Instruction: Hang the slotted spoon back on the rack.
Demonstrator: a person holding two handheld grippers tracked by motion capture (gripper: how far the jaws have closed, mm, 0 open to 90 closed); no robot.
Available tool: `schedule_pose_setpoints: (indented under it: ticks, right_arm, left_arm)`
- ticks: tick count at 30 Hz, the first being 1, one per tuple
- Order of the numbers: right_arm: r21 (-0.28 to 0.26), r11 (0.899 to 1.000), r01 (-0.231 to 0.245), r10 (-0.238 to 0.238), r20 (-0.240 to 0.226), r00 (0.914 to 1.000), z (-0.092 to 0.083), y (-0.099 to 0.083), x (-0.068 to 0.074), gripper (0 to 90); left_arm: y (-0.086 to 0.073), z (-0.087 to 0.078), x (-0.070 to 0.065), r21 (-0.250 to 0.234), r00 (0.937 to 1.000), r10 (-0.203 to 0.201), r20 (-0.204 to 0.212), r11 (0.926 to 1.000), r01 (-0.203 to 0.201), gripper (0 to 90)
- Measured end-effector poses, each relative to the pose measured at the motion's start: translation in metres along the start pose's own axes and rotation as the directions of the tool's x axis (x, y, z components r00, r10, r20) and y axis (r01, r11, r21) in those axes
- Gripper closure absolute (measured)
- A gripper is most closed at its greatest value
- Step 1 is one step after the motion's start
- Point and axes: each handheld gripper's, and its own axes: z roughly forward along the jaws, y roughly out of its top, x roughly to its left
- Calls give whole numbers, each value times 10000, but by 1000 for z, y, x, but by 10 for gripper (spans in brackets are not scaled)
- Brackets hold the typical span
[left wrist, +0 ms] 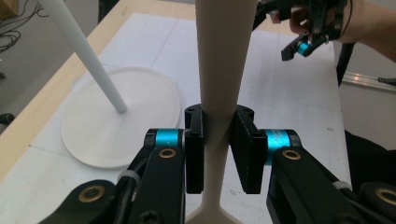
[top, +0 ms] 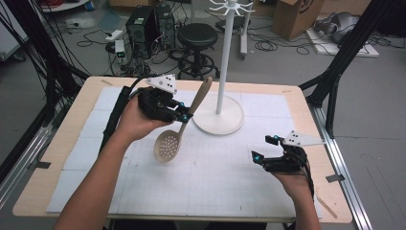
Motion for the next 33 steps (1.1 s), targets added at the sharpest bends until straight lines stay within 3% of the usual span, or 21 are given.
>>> schedule_pose_setpoints:
  ticks: [15,24,33]
  right_arm:
    - [-15,10000,-47,47,-6,10000,0,0,0,166]
    - [47,10000,-59,59,-48,10000,0,-1,0,166]
    - [-56,10000,-26,26,3,10000,-1,-1,-2,166]
  left_arm:
    - [29,-10,18,-91,10000,65,-3,9999,-65,759]
    - [43,-26,31,-567,9996,-209,-198,9982,198,759]
    - [67,-29,45,-395,9984,-304,-466,9988,286,759]
